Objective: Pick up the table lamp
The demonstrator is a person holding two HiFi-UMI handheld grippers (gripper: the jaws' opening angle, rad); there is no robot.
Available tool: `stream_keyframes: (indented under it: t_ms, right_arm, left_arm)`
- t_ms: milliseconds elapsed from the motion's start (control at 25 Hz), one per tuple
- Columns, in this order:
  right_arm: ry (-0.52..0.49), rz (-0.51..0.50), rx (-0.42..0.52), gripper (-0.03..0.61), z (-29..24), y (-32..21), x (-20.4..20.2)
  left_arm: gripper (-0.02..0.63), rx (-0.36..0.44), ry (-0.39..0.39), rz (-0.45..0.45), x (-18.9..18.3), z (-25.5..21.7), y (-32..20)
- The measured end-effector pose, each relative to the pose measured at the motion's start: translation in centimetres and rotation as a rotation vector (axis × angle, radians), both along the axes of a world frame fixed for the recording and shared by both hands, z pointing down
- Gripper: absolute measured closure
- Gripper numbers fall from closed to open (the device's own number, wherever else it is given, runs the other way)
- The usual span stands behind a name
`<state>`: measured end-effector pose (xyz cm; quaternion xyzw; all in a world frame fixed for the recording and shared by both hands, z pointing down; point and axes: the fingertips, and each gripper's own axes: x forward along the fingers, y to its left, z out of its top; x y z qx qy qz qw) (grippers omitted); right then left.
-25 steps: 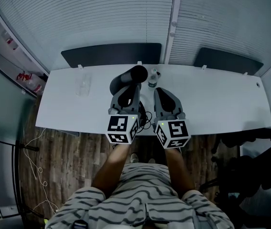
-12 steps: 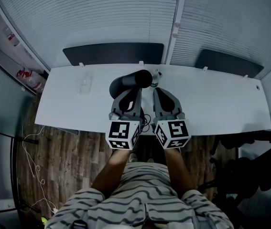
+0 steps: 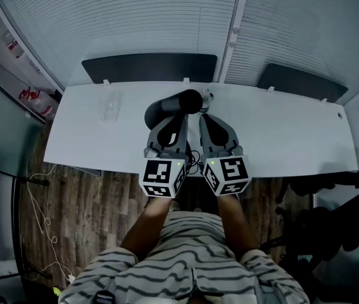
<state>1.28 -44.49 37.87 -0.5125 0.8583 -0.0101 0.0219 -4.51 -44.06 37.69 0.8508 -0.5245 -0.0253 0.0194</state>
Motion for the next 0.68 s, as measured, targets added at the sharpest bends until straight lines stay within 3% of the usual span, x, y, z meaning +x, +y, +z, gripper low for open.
stream_keyframes:
  t_ms: [680]
  right_arm:
    - [0.009, 0.020, 0.010, 0.568, -0.60, 0.14, 0.75]
  left_arm:
    - [0.574, 0.010, -0.004, 0.021, 0.72, -0.56, -0.33]
